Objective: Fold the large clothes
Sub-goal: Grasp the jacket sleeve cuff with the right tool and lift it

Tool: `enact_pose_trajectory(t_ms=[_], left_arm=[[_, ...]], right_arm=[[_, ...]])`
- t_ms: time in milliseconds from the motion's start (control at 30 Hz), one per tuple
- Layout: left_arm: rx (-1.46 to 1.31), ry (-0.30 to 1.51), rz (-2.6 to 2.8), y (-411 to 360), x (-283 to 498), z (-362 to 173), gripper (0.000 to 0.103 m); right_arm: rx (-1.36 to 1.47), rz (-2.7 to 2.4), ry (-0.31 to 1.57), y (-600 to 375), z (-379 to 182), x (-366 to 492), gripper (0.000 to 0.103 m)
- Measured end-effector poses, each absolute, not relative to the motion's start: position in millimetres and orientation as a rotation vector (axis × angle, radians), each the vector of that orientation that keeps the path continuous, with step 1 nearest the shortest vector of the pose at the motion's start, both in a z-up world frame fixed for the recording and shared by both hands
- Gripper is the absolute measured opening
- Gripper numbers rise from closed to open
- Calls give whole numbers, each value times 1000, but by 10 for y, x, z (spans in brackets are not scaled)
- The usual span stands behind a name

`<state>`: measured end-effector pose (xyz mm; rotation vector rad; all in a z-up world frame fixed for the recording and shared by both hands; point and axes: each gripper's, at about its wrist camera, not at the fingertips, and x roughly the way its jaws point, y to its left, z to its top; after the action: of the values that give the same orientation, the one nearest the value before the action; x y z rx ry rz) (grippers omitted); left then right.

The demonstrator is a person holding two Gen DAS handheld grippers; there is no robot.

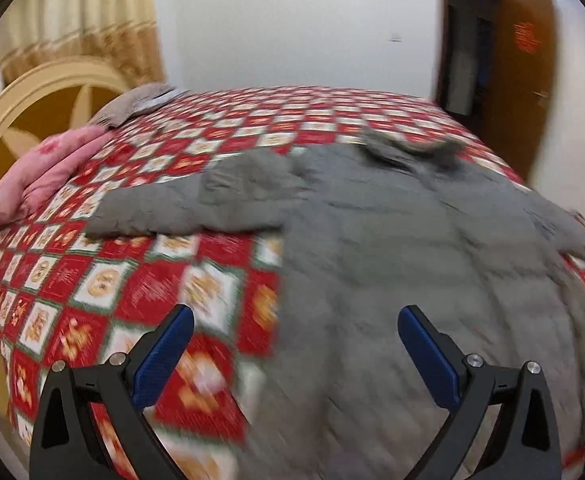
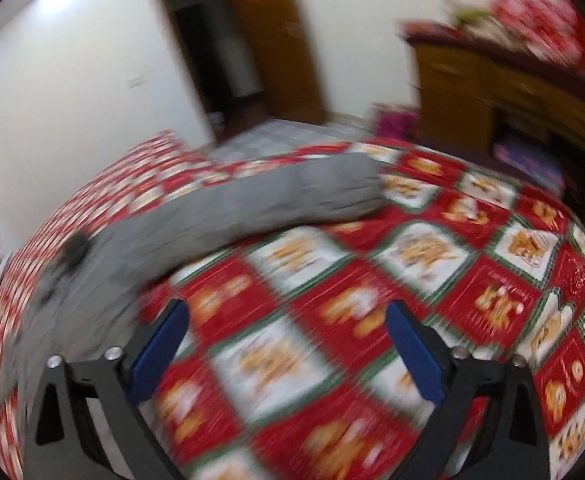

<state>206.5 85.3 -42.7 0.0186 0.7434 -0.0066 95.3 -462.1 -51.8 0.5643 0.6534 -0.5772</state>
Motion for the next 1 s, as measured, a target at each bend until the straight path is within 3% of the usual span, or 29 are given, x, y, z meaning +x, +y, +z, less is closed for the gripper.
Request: enact_pose_trajectory(t_ms=[133,500,600,633,733,933,1000], left_arm=[[17,806,109,1111,2742,-617,102],[-89,927,169,1364,3754,-1068,102],[-94,942,174,1364,3846,-1238,102],[-82,950,173,1354,3872,-1312,102],[-43,935,175,1297,3842,-1432,102],[-49,883,181,1310,3769,-1442,102],[-73,882,172,1345,3765,-1454,102]], right_arm=[[743,-688,673,-5346,-802,1212,87],[855,-844,707,-5971,-1154,1836,86],[798,-894,742,-5954,-1206,1948,75],[772,-889,753,-5935,-1217,1969,58],[697,-909,788,-5955,-1234,2062,34],[606,-912,812,-5873,-1122,2049,15],[535,-909,783,-5729,-941,2141,14]])
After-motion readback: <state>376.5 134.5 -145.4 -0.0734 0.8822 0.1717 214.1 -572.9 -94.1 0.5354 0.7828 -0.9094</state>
